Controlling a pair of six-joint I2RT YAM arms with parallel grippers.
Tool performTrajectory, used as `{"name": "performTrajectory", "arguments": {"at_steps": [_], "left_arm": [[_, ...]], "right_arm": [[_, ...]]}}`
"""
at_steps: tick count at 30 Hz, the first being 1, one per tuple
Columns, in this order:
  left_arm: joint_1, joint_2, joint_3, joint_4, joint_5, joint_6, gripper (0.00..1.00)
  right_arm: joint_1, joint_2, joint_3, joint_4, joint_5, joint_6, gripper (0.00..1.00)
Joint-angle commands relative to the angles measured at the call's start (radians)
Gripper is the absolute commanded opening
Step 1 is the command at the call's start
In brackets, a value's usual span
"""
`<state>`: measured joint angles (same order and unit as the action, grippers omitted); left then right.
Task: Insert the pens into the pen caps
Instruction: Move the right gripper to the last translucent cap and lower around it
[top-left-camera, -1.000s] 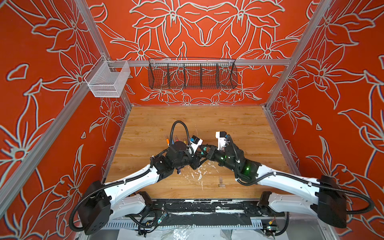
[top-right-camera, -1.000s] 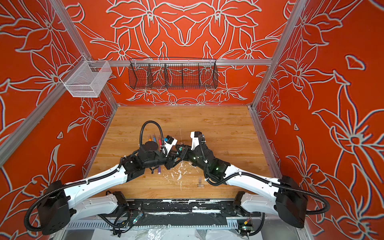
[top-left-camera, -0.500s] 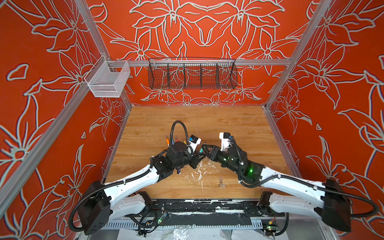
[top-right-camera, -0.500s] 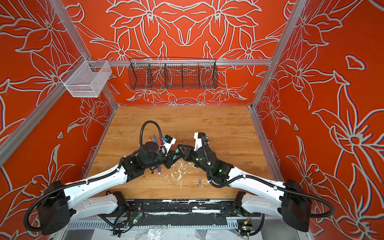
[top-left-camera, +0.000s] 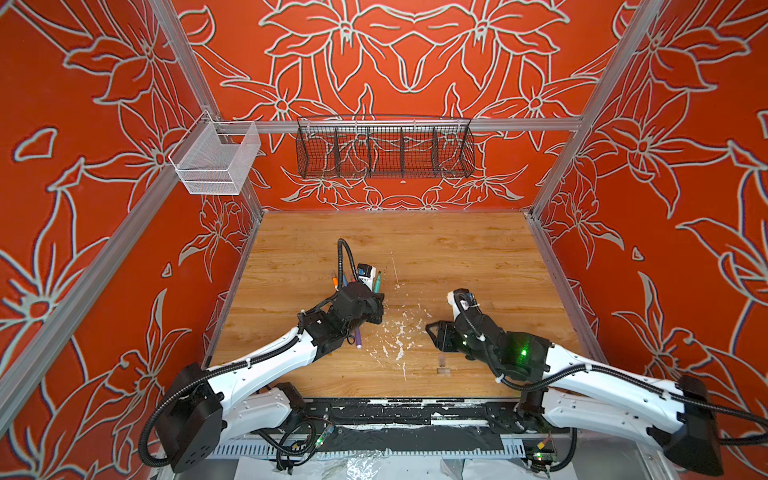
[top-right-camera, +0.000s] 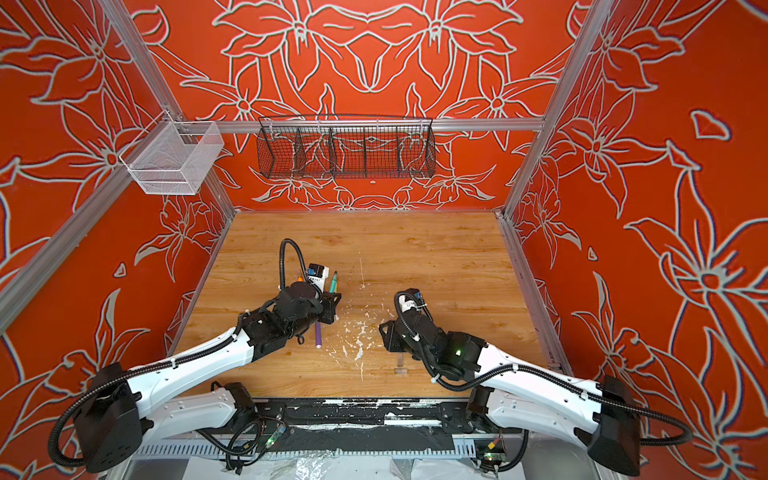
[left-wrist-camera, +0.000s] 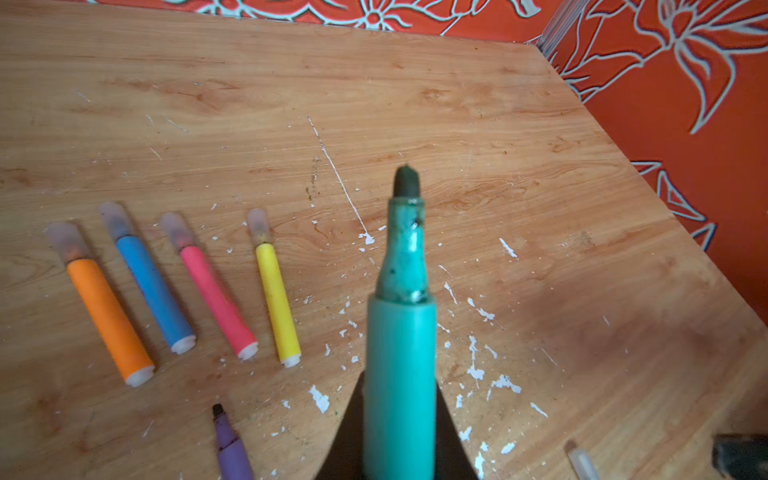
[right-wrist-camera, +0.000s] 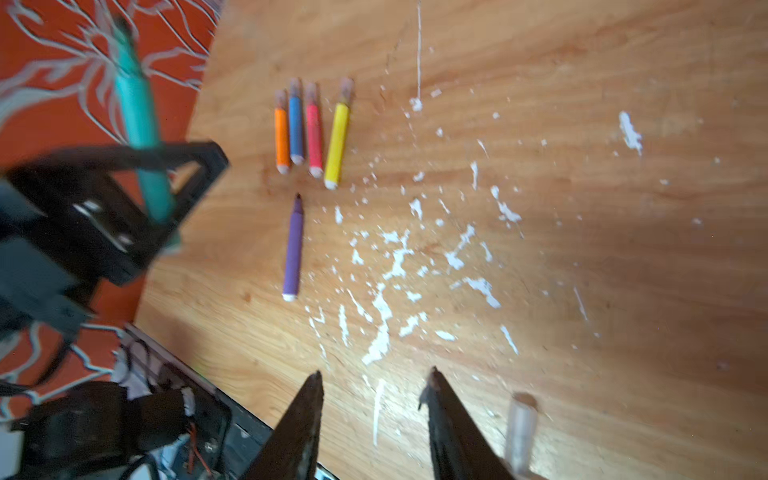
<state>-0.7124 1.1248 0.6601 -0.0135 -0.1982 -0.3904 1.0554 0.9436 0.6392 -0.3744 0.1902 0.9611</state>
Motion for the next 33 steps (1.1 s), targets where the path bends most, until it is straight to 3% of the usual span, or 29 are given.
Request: {"name": "performTrajectory", "arguments": {"at_steps": [1,7,18,27,33], "left_arm": [[0.004,-0.019,0.018,-0.011,-0.038,-0.013,0.0],[0.004,-0.021,0.016,-0.011,-0.032,-0.015,0.0],[0.004,-0.015,0.02,-0.009,-0.019,-0.009,0.0],[0.004,-0.029,0.016,-0.011,-0.017,-0.006,0.0],[0.004,-0.034,0.015,-0.01,-0.015,-0.004,0.0]], "right_arm": [[0.04,0.042,0.038,-0.209,0.065,-0.008,0.41],[0.066,0.084,0.044,-0.343,0.104,0.003,0.4],[0.067,0.307,0.094,-0.282,0.012,-0.057,0.39],[0.066,0.504,0.152,-0.291,0.025,-0.053,0.35],[0.066,0.559,0.156,-0.305,0.051,-0.039,0.32]]}}
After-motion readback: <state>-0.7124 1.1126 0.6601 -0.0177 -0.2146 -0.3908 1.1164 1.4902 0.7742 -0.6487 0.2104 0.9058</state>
